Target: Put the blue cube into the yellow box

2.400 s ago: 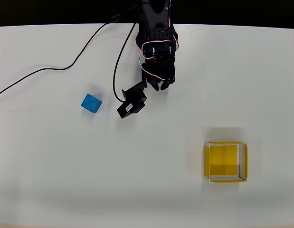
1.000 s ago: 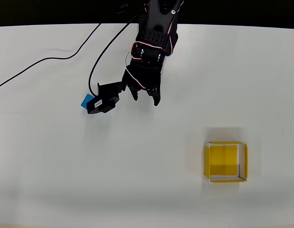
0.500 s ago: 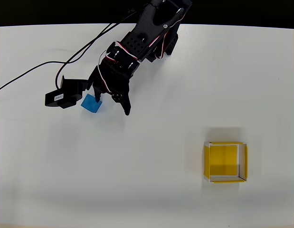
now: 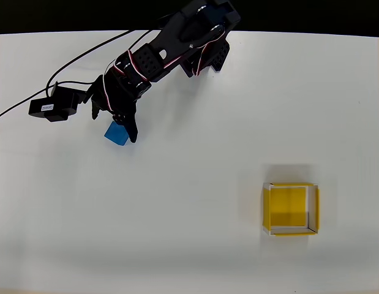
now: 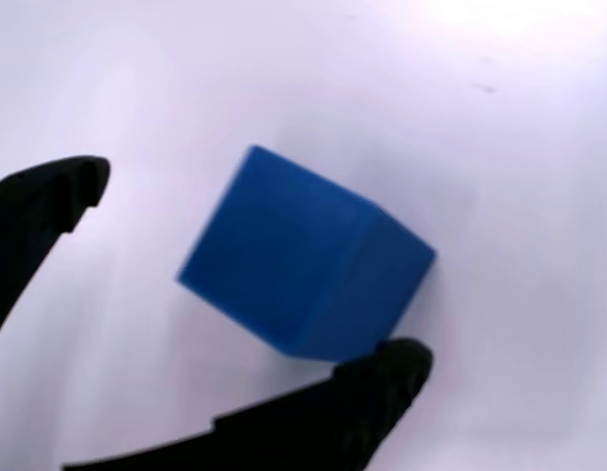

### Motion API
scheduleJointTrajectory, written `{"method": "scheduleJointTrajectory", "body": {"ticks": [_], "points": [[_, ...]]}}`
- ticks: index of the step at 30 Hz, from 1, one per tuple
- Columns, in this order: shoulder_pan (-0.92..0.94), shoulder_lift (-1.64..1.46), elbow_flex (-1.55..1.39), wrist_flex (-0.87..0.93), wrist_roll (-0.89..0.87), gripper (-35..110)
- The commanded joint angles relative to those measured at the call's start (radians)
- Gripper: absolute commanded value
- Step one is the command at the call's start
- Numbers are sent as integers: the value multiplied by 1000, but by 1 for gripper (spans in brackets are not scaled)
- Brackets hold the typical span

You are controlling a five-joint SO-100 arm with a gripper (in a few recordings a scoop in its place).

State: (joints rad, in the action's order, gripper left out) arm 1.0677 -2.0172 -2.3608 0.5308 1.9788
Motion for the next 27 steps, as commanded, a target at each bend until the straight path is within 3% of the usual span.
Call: {"method": "scheduleJointTrajectory", "body": {"ticks": [1, 27], "points": [[29, 9, 74, -109, 8, 57], [-23, 103, -137, -336, -48, 55]]}}
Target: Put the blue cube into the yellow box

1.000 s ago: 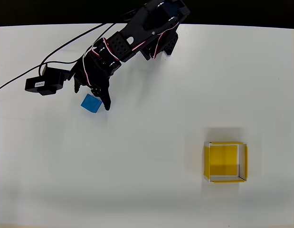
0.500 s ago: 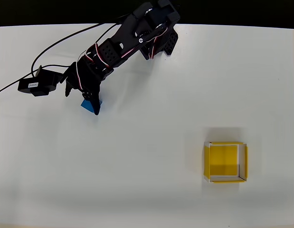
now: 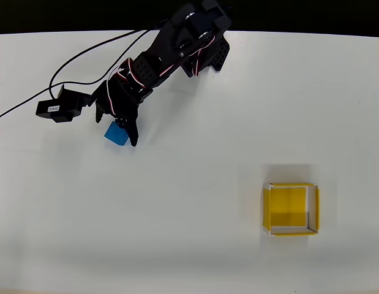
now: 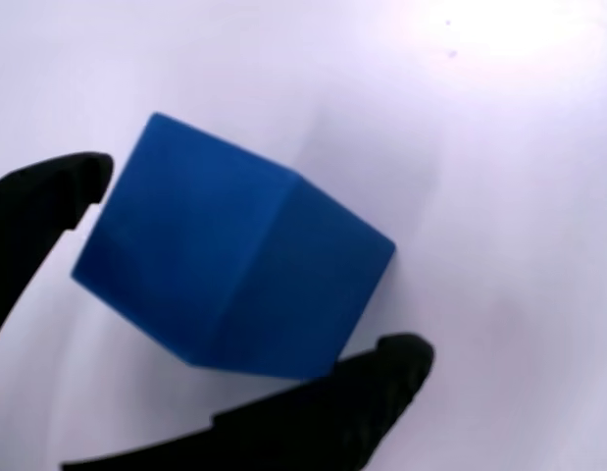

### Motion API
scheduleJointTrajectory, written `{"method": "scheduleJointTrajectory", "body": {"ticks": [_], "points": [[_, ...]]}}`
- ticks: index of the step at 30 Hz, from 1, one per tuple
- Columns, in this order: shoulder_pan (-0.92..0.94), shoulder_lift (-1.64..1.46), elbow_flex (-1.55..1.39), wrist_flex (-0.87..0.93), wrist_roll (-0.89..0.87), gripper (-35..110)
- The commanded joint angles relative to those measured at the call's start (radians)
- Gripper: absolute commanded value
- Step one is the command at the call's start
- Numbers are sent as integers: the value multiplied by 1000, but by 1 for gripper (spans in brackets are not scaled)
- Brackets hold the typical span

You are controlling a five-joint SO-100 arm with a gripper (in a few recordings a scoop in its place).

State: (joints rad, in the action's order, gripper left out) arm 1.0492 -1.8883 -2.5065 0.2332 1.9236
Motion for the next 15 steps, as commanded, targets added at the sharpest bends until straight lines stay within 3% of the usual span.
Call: {"method": "scheduleJointTrajectory", "body": {"ticks": [1, 15], "points": [[-6, -20, 9, -46, 3, 53], [-14, 26, 6, -101, 6, 37]]}}
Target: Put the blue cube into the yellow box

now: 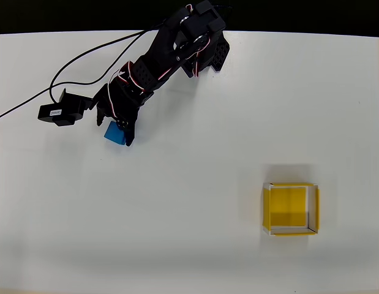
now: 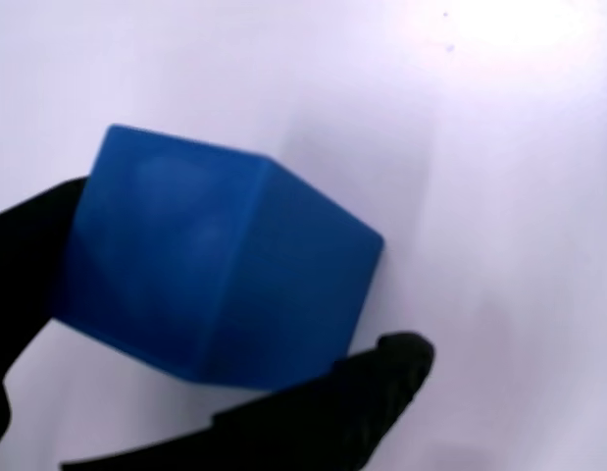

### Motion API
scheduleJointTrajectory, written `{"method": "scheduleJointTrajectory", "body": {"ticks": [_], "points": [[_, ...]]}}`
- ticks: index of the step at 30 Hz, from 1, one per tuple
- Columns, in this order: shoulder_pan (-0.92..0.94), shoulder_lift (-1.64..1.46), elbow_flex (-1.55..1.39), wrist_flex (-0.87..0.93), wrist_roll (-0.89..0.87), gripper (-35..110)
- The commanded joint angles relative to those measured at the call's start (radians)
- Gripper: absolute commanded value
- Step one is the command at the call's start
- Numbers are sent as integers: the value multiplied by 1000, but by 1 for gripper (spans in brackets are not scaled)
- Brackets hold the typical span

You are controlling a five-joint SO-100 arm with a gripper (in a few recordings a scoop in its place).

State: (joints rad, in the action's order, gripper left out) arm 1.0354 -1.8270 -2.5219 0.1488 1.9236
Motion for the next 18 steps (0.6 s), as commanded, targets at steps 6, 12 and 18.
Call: {"method": "scheduleJointTrajectory", "body": {"ticks": [6, 12, 18], "points": [[-14, -41, 11, -37, -3, 30], [-26, -63, -5, -71, -9, 19], [-54, -114, -31, -81, -21, 15]]}}
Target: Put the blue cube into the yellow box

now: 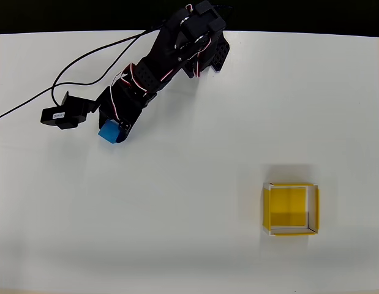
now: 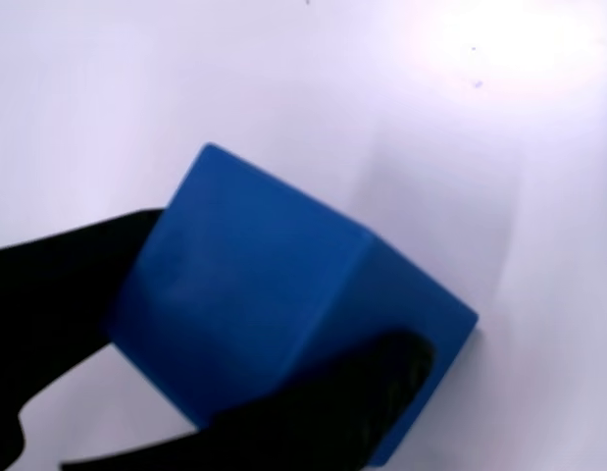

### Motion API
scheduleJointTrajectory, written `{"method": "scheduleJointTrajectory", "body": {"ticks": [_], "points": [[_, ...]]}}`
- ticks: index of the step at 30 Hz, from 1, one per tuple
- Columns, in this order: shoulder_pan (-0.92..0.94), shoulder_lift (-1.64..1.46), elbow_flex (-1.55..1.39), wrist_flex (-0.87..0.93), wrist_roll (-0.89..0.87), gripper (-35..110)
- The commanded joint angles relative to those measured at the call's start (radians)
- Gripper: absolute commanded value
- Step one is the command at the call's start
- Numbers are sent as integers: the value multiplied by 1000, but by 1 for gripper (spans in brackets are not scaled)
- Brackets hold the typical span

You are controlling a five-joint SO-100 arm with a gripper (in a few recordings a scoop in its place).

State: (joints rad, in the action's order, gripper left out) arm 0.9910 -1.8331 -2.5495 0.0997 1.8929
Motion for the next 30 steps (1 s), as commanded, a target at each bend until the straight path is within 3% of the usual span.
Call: {"method": "scheduleJointTrajectory", "body": {"ticks": [1, 9, 19, 30], "points": [[-17, -117, -12, -41, 11, 14], [-144, -265, -49, -71, -40, 14], [-488, -495, -44, -149, -69, 15], [-864, -430, 84, -279, -61, 15]]}}
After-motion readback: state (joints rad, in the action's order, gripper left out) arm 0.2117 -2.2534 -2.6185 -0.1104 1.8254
